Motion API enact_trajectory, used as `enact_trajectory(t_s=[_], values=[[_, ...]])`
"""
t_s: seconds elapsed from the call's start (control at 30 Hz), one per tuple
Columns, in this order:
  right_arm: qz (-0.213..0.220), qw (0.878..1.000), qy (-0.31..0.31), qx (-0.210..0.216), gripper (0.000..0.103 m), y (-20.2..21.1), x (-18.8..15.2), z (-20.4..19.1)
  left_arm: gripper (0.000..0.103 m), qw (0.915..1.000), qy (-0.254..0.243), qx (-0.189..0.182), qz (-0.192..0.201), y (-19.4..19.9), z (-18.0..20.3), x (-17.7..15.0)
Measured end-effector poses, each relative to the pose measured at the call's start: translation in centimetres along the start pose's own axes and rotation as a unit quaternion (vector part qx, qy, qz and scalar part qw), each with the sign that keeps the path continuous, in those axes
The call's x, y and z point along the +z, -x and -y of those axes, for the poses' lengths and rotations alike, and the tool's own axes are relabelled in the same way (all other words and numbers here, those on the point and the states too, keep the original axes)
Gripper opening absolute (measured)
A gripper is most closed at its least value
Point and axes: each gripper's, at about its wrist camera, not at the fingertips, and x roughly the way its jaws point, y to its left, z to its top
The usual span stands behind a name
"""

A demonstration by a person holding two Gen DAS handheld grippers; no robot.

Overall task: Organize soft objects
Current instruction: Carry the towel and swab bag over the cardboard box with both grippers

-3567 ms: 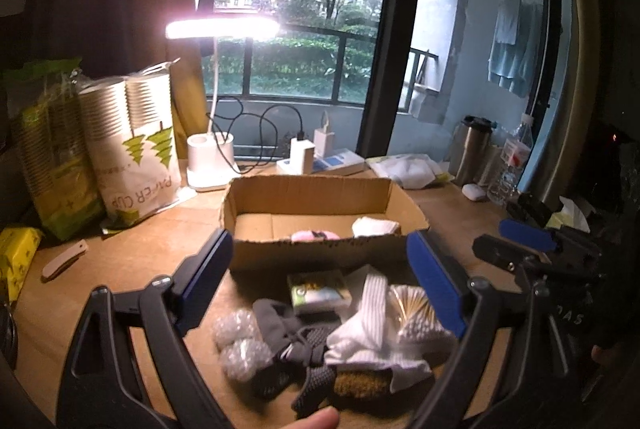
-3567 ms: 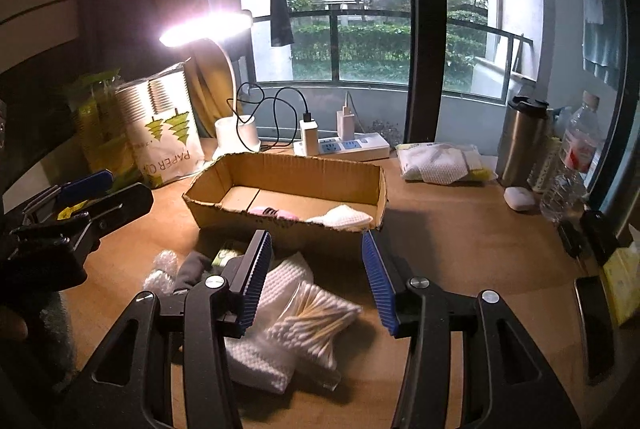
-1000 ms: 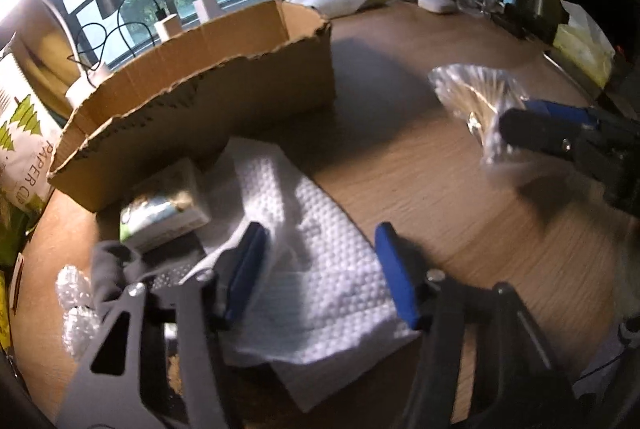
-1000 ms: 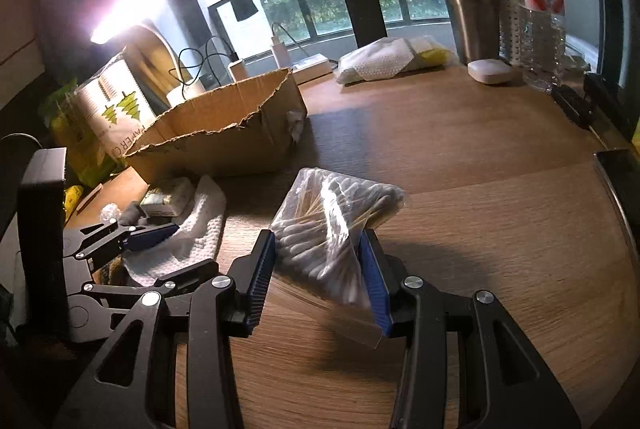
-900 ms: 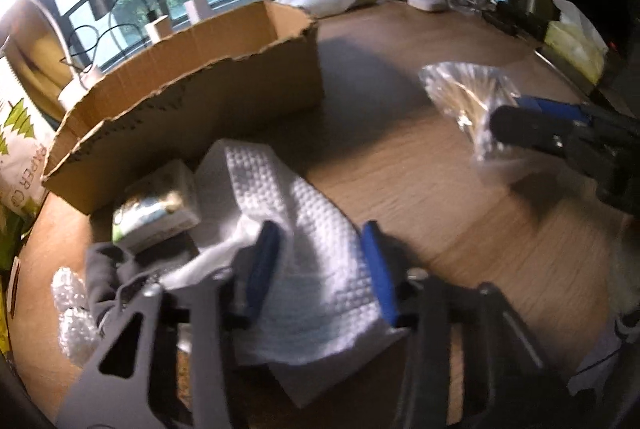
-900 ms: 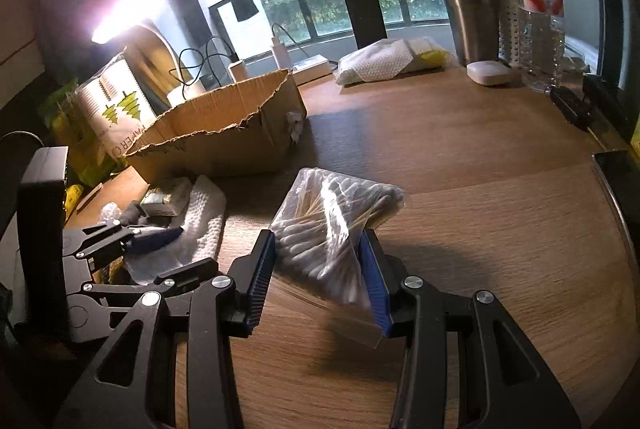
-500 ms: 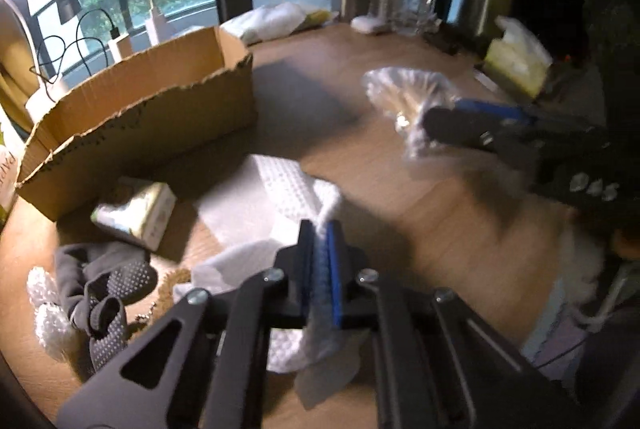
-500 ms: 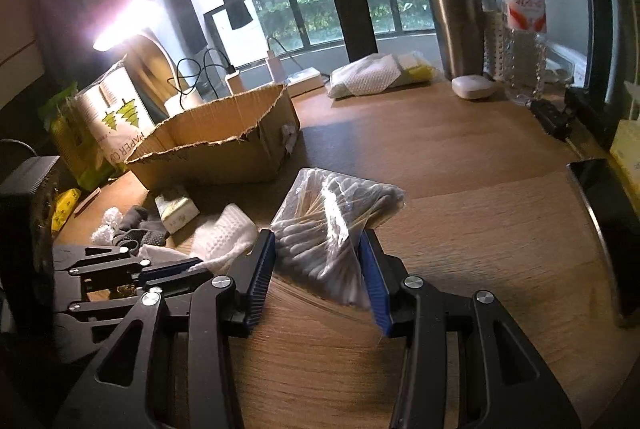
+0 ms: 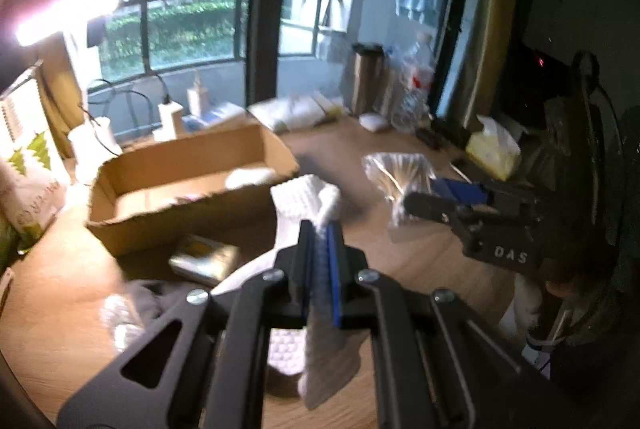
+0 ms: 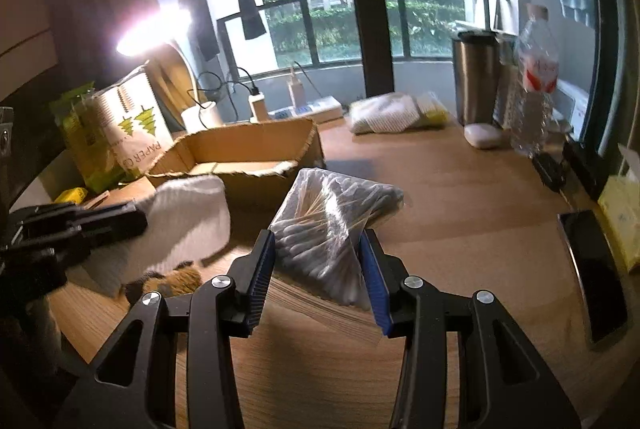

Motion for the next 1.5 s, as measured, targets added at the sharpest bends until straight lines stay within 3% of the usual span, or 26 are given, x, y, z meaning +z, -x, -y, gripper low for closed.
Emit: enact_trajectory(t_s=[0.33, 0.7, 1.1, 1.5], values=[[0.014, 0.999, 0.04, 0.004, 0.045, -0.1, 2.8, -4.2, 0.007, 0.9969, 0.035, 0.038, 0.059, 4.3, -6.6, 0.9], [0.016, 0.997, 0.073, 0.019, 0.045, -2.7, 5.6, -8.2, 0.007, 0.9904, 0.049, 0.07, 0.109, 5.5, -12.8, 2.2], [0.027, 0.995, 0.084, 0.045, 0.045, -6.5, 8.6, -10.1, 0.007, 0.9851, 0.059, 0.087, 0.135, 3.5, -16.4, 4.4], [0.016, 0.994, 0.086, 0.065, 0.045, -11.0, 10.2, -10.6, 0.007, 0.9861, 0.077, 0.09, 0.117, -1.0, -18.7, 5.0]])
